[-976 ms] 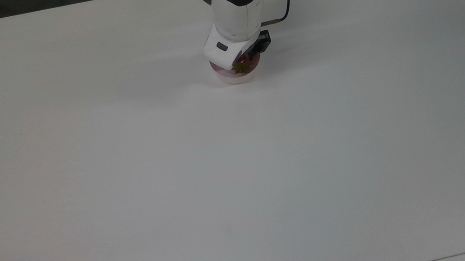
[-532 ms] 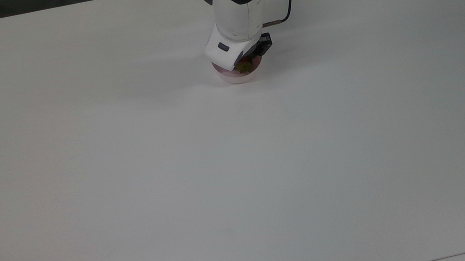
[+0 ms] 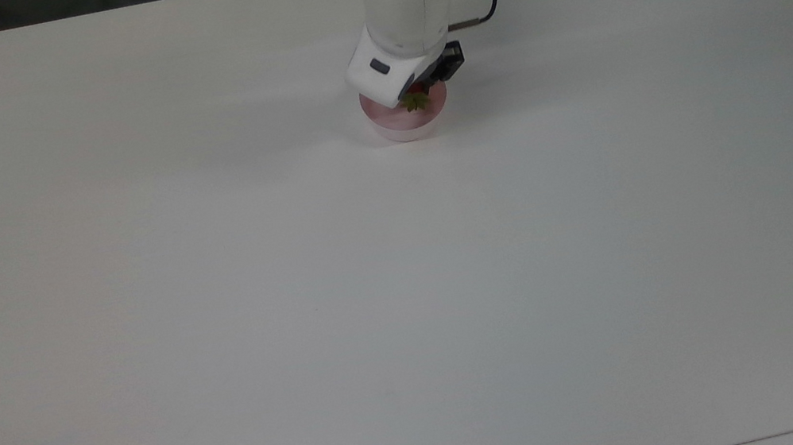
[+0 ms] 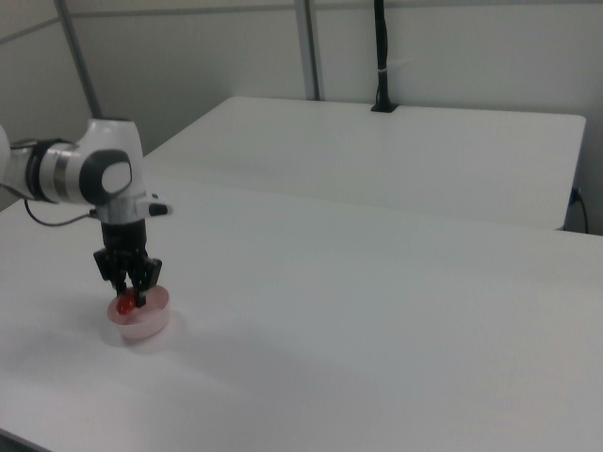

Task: Pick up strawberry from bowl
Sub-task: 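Lift the strawberry out of the bowl and move it aside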

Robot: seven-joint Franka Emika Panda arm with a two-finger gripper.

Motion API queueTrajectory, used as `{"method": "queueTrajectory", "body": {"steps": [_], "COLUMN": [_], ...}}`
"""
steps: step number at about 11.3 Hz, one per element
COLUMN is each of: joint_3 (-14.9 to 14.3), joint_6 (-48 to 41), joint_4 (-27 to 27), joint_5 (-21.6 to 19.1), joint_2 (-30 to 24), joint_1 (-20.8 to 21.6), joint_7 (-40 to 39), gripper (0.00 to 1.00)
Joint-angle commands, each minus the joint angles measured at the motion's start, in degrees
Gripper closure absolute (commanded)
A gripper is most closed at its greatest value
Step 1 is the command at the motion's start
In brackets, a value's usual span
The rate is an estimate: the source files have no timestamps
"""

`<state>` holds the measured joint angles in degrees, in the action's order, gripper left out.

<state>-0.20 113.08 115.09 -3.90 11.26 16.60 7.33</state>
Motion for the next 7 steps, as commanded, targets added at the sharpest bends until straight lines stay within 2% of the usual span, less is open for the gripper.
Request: {"method": "queueTrajectory", "body": {"steps": [1,2,4,7], "joint_3": [-0.76,-1.03,-3.48,-6.38], "joint_6": [-8.66,-8.06,-0.71,7.84], "joint_4": [-10.64,-12.15,-12.17,-12.17], "joint_5": [-2.07,-2.08,-1.3,0.37], "joint_2": [-2.29,-2.12,-0.72,5.34], "joint_1": [-1.82,-2.7,-3.85,-7.35], "joint_7": [-0.38,-1.34,-3.28,-4.42], "gripper": [0.8,0.8,0.8,0.79]}}
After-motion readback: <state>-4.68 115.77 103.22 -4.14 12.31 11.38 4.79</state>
